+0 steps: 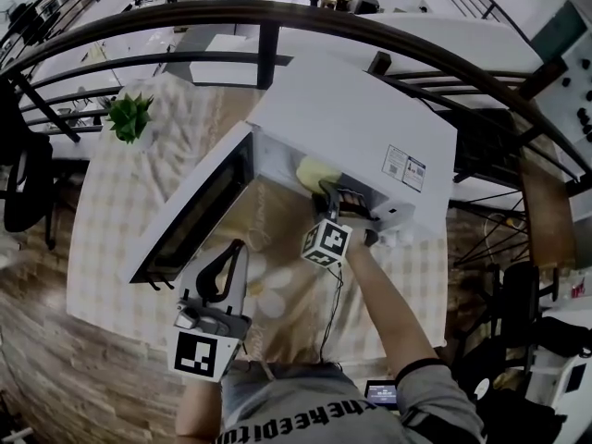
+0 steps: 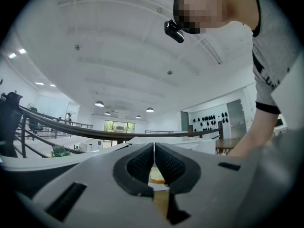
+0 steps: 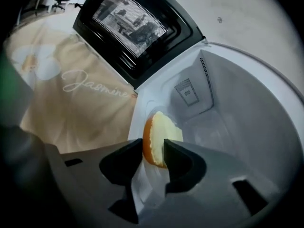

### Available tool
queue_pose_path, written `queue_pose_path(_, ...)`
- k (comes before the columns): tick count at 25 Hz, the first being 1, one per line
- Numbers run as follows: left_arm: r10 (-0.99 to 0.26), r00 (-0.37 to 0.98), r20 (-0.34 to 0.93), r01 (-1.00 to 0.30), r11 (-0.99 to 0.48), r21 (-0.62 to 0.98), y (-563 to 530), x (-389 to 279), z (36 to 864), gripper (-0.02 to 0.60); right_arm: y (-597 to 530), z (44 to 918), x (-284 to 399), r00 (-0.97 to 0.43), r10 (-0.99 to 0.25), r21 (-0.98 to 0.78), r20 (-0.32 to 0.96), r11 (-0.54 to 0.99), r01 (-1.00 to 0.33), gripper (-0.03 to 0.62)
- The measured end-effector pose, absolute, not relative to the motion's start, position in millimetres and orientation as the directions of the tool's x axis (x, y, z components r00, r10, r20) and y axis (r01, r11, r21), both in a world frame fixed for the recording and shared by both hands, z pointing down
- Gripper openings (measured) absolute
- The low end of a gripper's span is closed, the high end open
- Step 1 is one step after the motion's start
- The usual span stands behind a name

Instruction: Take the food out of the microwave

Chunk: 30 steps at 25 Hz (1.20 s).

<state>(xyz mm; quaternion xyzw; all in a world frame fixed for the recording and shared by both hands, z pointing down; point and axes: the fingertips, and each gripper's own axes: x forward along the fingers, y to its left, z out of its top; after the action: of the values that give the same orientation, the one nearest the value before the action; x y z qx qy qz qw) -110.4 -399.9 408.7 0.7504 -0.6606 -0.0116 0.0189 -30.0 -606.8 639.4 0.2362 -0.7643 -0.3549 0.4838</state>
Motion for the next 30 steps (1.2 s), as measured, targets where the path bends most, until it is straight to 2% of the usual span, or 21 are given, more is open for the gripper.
queue_pose_path(20,-0.992,0.127,-0.001,-0.991,-0.126,0.049,-387.5,-118.0,402.0,0.012,-589.2,634.4,-22.6,-0.413,-0.724,0.794,0.552,0.608,-0.007,0.101)
queue_pose_path(30,-0.991,0.128,-0.027,-0.991,-0.129,0.045,-359.7,-131.0,388.2,0.012,-563.8,603.1,-24.9,-0.419,-0.749,0.780,0.514,0.611,-0.135,0.081)
